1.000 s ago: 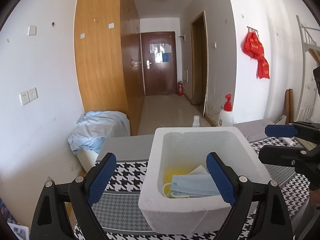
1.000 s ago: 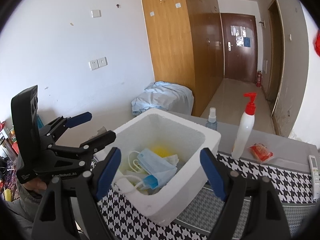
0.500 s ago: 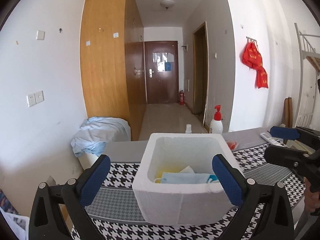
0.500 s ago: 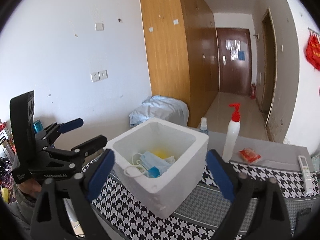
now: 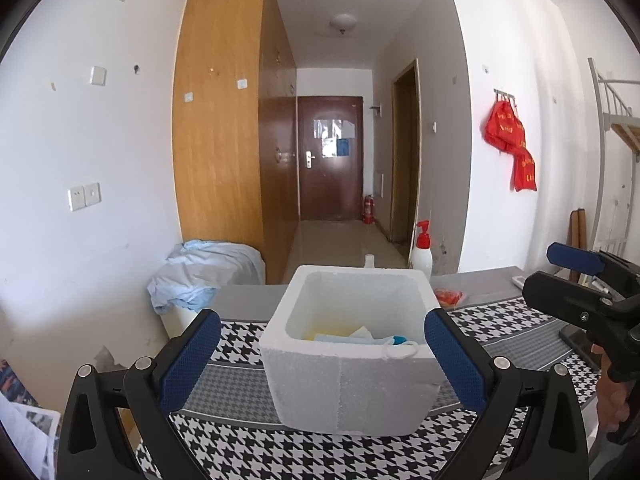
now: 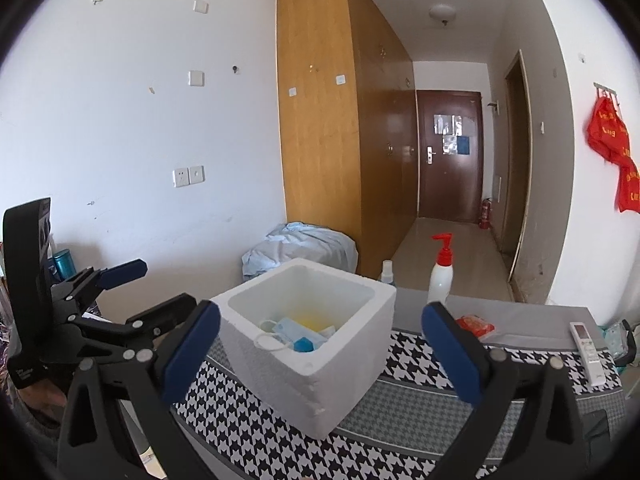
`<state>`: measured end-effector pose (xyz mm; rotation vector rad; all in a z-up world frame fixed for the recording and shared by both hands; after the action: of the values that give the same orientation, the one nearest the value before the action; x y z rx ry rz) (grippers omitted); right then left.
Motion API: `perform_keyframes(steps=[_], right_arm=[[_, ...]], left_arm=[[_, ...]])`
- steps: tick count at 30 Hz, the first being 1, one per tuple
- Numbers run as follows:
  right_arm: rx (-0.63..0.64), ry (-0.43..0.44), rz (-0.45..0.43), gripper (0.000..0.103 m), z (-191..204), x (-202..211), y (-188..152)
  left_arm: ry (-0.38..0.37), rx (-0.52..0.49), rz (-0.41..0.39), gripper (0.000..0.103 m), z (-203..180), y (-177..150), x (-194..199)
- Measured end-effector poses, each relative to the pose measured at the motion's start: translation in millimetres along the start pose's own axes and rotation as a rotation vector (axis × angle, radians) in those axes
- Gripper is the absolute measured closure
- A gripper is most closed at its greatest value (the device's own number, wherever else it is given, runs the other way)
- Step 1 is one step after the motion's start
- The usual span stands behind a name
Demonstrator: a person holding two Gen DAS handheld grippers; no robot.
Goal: Organize soft objects
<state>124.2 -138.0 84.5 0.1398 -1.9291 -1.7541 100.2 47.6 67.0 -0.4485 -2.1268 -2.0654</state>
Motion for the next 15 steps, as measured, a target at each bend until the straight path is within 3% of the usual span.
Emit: perform_keyframes(steps=[11, 15], right_arm=[[-0.020, -0.041, -0.032, 0.001, -7, 13, -20], [-0.014, -0.050, -0.038, 0.001, -7, 16, -28]], left_arm=[[0.084, 0.023, -0.069, 0.001, -1, -11, 17], [0.083, 0.022, -0.076, 0.001, -5, -19, 17]])
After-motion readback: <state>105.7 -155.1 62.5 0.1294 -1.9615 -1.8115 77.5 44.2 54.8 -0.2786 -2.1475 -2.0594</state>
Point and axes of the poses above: each gripper's, at about its wrist camera, not at the fingertips, and x roughly against the way its jaws point, z to its left, y to its top, the point moved 5 cm from there along -x, roughly the way its jaws point, and after that the axes turned 11 degrees about -y, right-handed, at the moved point
